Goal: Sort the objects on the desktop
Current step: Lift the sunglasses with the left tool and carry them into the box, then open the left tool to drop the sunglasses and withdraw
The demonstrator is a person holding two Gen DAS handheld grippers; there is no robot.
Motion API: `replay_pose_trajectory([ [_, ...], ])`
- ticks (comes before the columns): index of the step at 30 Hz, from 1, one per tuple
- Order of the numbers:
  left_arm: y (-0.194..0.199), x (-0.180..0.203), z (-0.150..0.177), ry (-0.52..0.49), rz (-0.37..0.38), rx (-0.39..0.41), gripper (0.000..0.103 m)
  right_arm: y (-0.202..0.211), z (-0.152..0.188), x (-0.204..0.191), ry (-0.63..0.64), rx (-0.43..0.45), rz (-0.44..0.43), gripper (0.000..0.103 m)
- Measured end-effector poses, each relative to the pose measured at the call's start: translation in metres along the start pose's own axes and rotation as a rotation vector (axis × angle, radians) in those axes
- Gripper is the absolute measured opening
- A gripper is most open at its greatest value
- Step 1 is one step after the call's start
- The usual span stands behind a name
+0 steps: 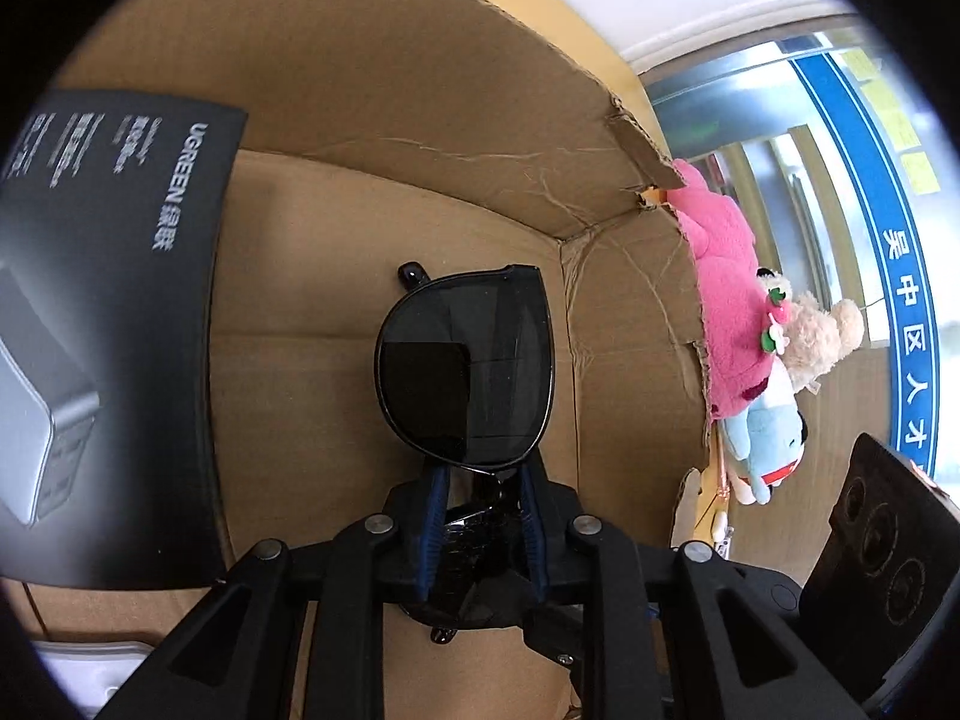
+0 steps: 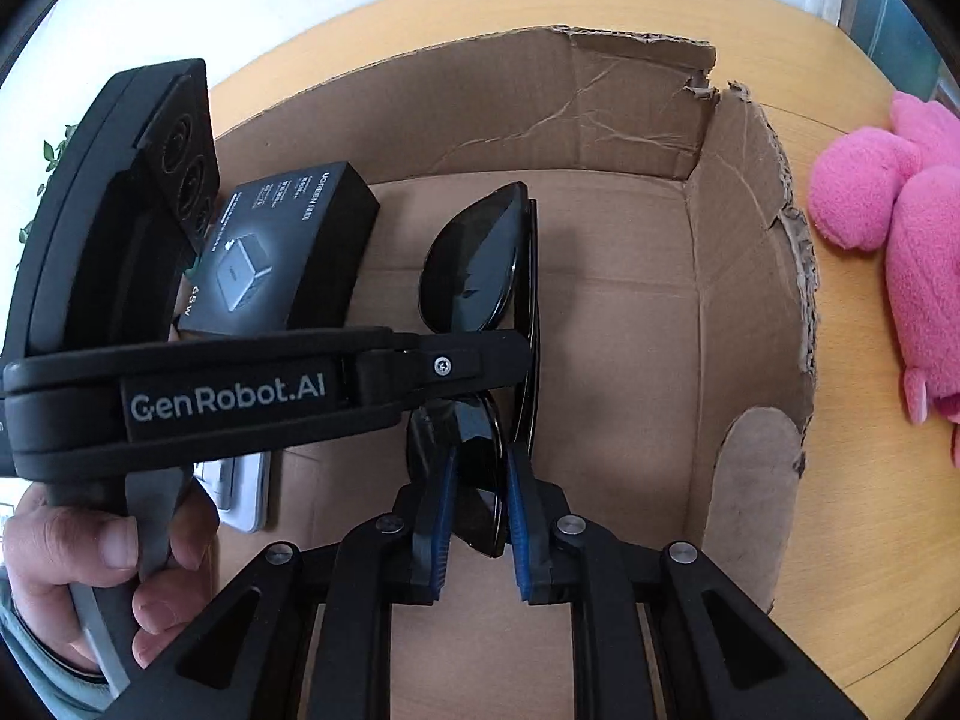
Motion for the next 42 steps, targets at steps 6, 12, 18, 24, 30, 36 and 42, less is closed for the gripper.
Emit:
replay_pose_trajectory([
  [6, 0.009, 0.01, 0.002, 0.013, -0.047, 0.005, 0.042, 0.003, 0.004, -0.004, 0.001, 0.011, -0.025, 0.016],
  [12, 0.069, 0.045, 0.024, -0.095, -0.072, 0.107, 0.046, 0.044, 0.025, -0.02, 0.053, 0.099, -0.01, 0.044],
  [18, 0.165, 0.071, 0.092, -0.284, -0.207, 0.381, 0.065, 0.114, 0.075, -0.045, 0.137, 0.308, 0.052, 0.081],
  [24, 0.217, 0.054, 0.193, -0.404, -0.522, 0.678, 0.077, 0.128, 0.145, -0.085, 0.195, 0.536, 0.109, 0.1],
  [30, 0.212, 0.015, 0.25, -0.364, -0.677, 0.767, 0.079, 0.101, 0.173, -0.084, 0.104, 0.656, 0.082, 0.102],
  [36, 0.182, -0.033, 0.25, -0.321, -0.761, 0.763, 0.079, 0.062, 0.179, -0.084, 0.138, 0.666, 0.097, 0.102],
  [42, 0.176, -0.043, 0.251, -0.335, -0.78, 0.809, 0.084, 0.057, 0.192, -0.085, 0.151, 0.752, 0.114, 0.103],
])
Point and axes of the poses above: each gripper's, at about its wrist camera, not at the fingertips, and y roughly against the way its jaws point, x to its right, z to its underside, the point moved 2 cm from there along -y, roughly the way its jaws point, and after that the axes turned 3 degrees about -y, right-handed, at the moved point
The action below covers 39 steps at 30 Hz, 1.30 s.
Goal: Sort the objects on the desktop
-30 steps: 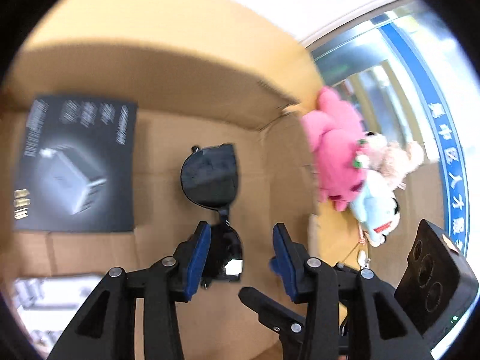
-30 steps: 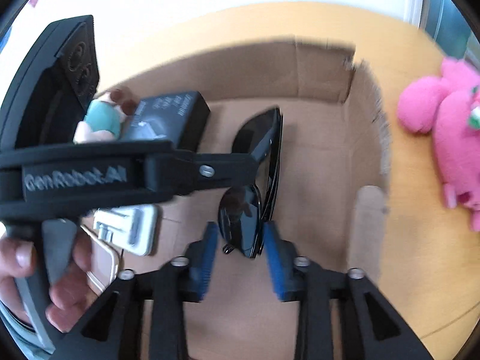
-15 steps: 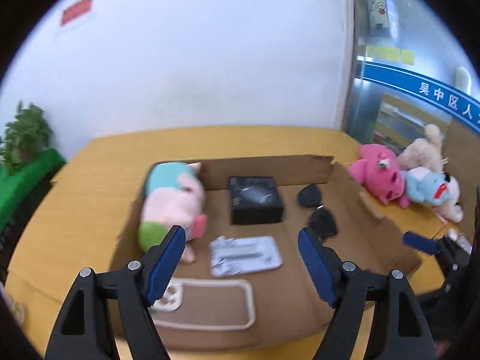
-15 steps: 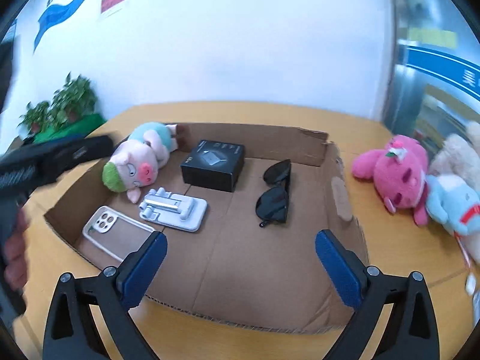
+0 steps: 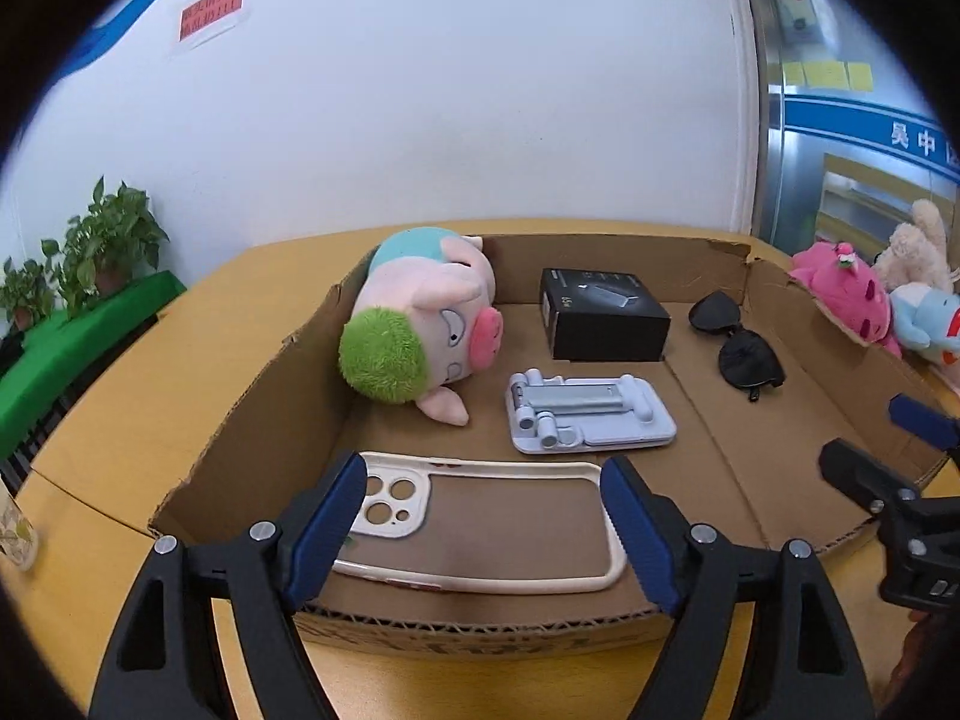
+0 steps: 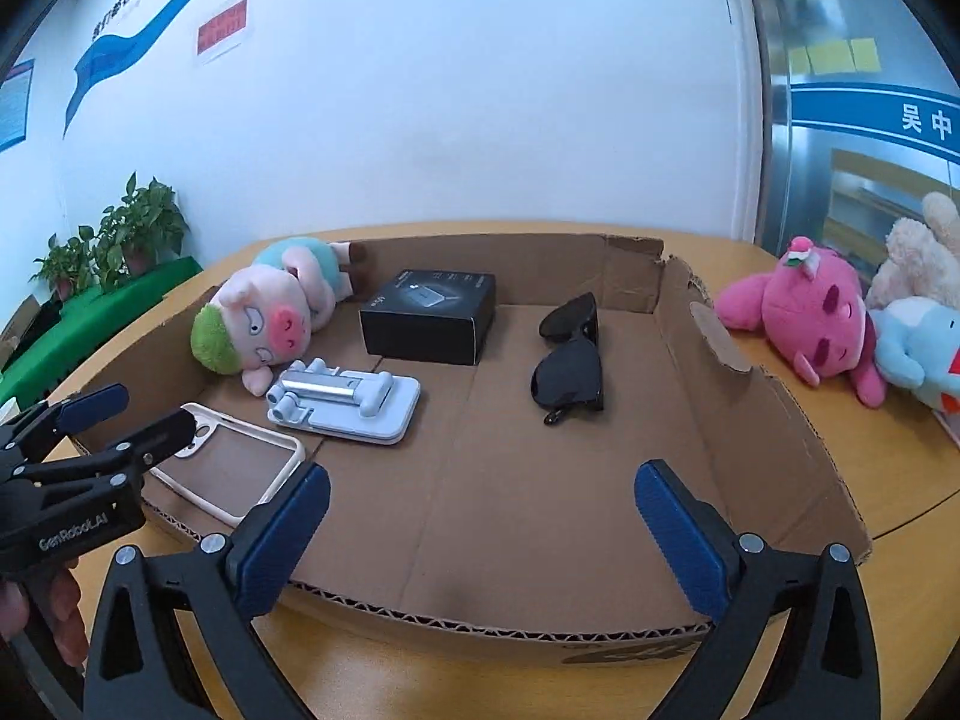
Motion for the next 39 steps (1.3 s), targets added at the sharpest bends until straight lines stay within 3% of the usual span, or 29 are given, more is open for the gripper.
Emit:
replay_pose_trajectory([
  [4, 0.0057, -0.0016, 0.008, 0.003, 0.002, 0.091, 0.088, 0.0058, 0.0074, -0.0006, 0.01, 0.068, -0.001, 0.103],
  [39, 0.0035, -0.0019, 0.0065, 0.004, 0.002, 0.088, 0.089, 0.0098, 0.0049, -0.0009, 0.009, 0.07, 0.0, 0.103],
])
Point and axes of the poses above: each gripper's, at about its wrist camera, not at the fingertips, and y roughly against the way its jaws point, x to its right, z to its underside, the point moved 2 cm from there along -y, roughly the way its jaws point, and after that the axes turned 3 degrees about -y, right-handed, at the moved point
